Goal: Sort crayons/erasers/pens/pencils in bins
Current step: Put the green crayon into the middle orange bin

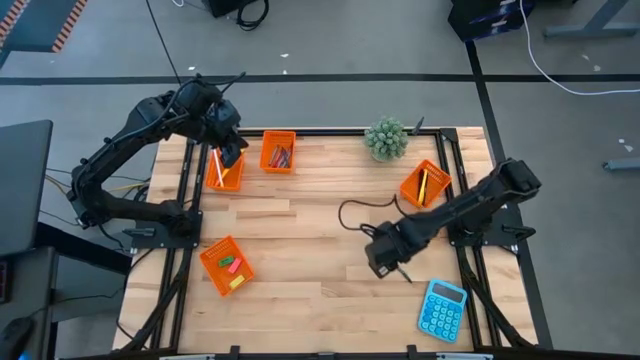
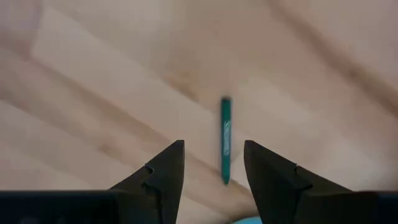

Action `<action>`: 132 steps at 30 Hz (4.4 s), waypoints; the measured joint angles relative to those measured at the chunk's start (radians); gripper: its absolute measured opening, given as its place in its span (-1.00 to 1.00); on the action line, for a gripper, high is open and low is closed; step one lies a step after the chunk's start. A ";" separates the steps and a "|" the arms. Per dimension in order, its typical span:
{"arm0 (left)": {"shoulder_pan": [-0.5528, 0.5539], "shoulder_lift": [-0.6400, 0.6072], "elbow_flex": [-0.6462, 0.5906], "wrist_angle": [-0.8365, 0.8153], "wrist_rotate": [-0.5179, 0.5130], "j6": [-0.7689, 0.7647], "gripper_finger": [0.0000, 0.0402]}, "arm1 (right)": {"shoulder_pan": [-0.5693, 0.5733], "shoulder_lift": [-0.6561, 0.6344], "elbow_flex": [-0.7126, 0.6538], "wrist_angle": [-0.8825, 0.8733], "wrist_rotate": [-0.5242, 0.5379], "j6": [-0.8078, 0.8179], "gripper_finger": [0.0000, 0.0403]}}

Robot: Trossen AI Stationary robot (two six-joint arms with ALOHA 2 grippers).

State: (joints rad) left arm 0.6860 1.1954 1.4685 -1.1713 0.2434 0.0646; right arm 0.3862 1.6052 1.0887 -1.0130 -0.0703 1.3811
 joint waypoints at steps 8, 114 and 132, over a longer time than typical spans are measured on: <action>-0.070 0.000 0.000 0.047 0.023 0.008 -0.89 | 0.117 -0.002 -0.092 0.090 -0.044 0.147 -0.15; -0.136 0.000 0.000 0.235 0.022 -0.207 -0.91 | 0.158 0.005 -0.173 0.328 0.085 0.192 -0.81; -0.136 0.000 0.000 0.285 0.022 -0.014 -0.87 | -0.113 0.001 0.159 0.325 0.204 -0.078 -0.81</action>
State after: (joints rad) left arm 0.5499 1.1957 1.4685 -0.8867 0.2657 0.0505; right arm 0.2727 1.6062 1.2473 -0.6876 0.1337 1.3030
